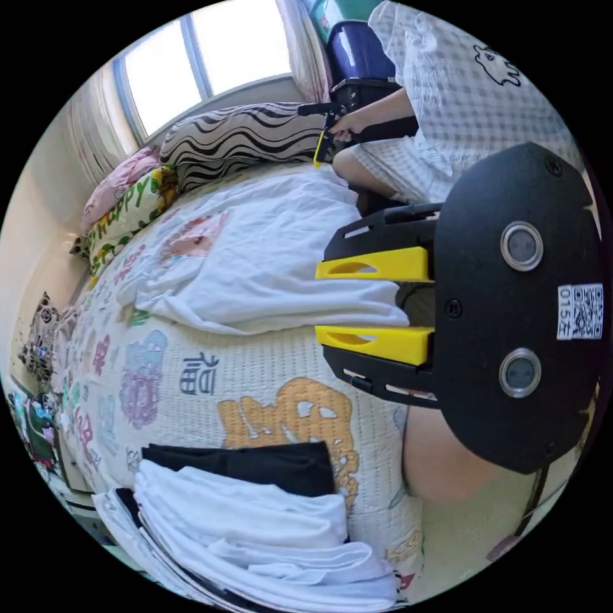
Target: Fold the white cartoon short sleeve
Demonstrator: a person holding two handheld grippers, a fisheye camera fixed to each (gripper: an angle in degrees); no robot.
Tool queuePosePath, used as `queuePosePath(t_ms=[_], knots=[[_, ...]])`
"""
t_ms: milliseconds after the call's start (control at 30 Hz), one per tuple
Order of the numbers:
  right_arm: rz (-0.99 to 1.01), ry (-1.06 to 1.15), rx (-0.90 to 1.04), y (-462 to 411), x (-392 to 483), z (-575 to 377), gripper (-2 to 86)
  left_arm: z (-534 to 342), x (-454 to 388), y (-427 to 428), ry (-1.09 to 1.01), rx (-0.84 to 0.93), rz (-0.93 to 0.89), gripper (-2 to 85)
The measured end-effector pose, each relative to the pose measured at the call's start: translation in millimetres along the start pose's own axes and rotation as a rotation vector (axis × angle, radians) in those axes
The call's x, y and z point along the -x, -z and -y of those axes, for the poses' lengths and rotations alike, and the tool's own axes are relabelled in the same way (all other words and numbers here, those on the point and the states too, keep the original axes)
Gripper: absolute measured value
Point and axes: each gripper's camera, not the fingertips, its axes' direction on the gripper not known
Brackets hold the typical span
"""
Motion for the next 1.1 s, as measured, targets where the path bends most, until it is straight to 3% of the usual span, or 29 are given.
queuePosePath(t_ms=[67, 200, 333, 433, 667, 900, 1000, 1100], knots=[[0.02, 0.001, 0.064, -7, -6, 15, 8.4, 14, -2, -23, 0.008, 0.101, 0.054, 10.4], [-0.03, 0.044, 0.171, -7, -14, 60, 8.0, 44, -13, -33, -0.031, 0.122, 0.227, 7.7], [0.002, 0.077, 0.214, 6, -31, 92, 0.8, 69, -15, -36, -0.089, 0.221, 0.204, 3.1], [0.005, 0.074, 0.193, 24, -44, 102, -0.5, 74, -14, -17, -0.103, 0.197, 0.168, 1.5], [0.024, 0.111, 0.177, 60, -64, 116, -0.8, 77, -27, 31, -0.181, 0.139, 0.267, 0.9], [-0.101, 0.103, 0.226, 60, -76, 147, 3.3, 96, -7, -4, -0.168, 0.338, 0.367, 2.2], [-0.132, 0.085, 0.104, 90, -87, 162, 6.0, 112, 4, 32, -0.112, 0.21, 0.376, 4.4], [-0.042, 0.087, -0.068, 121, -91, 200, 6.9, 160, -16, 53, -0.163, 0.067, 0.352, 8.4]])
